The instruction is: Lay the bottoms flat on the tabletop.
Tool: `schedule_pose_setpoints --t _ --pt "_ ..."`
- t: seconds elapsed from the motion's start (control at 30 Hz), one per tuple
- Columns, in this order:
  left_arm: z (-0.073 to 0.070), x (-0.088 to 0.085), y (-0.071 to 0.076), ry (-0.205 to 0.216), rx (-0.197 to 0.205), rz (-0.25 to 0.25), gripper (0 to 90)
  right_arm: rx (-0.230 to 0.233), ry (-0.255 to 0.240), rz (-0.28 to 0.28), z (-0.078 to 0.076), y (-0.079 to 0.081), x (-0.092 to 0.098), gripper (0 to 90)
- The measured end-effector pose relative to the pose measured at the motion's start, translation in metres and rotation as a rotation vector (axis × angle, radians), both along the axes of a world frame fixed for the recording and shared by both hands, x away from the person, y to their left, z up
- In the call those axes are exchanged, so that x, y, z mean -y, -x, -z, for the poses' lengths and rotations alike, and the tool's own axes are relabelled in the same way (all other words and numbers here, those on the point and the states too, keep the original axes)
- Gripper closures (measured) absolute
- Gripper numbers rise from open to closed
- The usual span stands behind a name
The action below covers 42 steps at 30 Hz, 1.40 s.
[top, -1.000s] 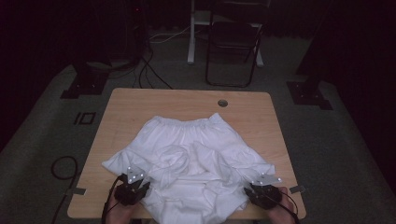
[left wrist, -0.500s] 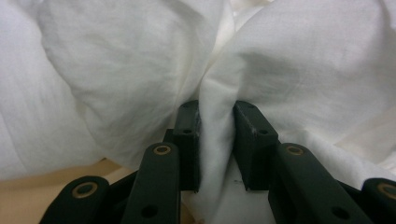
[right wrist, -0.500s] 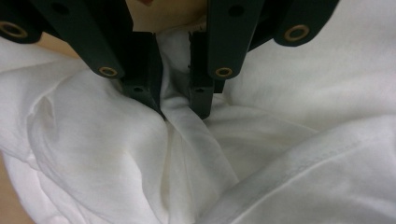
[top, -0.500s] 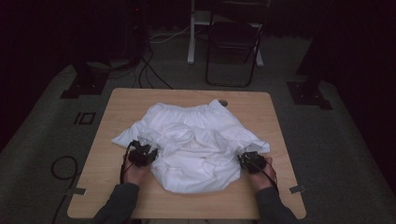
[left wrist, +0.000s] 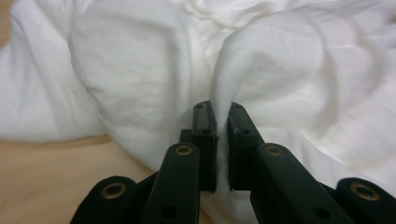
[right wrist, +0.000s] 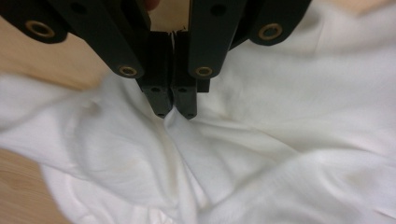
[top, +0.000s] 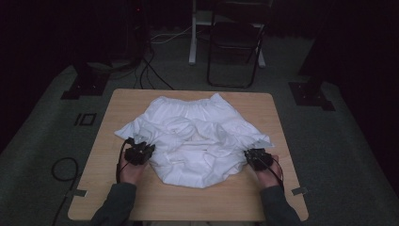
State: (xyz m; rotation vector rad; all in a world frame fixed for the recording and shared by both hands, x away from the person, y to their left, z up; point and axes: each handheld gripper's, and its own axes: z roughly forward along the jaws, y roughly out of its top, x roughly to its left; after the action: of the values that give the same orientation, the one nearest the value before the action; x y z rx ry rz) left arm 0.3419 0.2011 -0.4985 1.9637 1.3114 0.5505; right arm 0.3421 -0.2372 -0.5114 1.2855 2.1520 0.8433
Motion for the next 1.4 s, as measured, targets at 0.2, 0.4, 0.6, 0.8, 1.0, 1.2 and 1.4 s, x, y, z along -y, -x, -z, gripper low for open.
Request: schedule_pose_setpoints --t 0.2,0.4,0.6,0.8,1.0,1.2,1.4 --pt "0.0 -0.016 0.055 0.003 -0.008 0.012 84.8 0.029 -0.049 0.001 -0.014 0.051 0.03 88.8" --pt "0.019 -0.025 0.069 0.007 -0.063 -0.01 74.8 -0.041 -0.024 0.039 0.002 0.082 0.053 87.2" --pt "0.01 -0.02 0.06 0.004 -0.011 -0.006 57.9 0.013 -0.052 0.017 -0.017 0.076 0.048 58.9" --pt "0.019 -0.013 0.044 0.009 0.008 -0.005 51.0 0.089 -0.093 -0.053 -0.042 0.041 0.011 48.1" --pt "0.035 -0.009 0.038 0.012 -0.002 -0.004 47.3 0.017 -0.043 -0.069 -0.022 -0.005 -0.033 37.4" --pt "0.043 -0.011 0.037 0.017 -0.029 -0.012 47.7 -0.077 0.083 -0.04 0.009 -0.017 -0.044 62.3" --pt "0.044 -0.011 0.037 0.022 -0.029 -0.014 47.9 -0.094 0.076 0.022 0.009 0.018 -0.003 80.8"
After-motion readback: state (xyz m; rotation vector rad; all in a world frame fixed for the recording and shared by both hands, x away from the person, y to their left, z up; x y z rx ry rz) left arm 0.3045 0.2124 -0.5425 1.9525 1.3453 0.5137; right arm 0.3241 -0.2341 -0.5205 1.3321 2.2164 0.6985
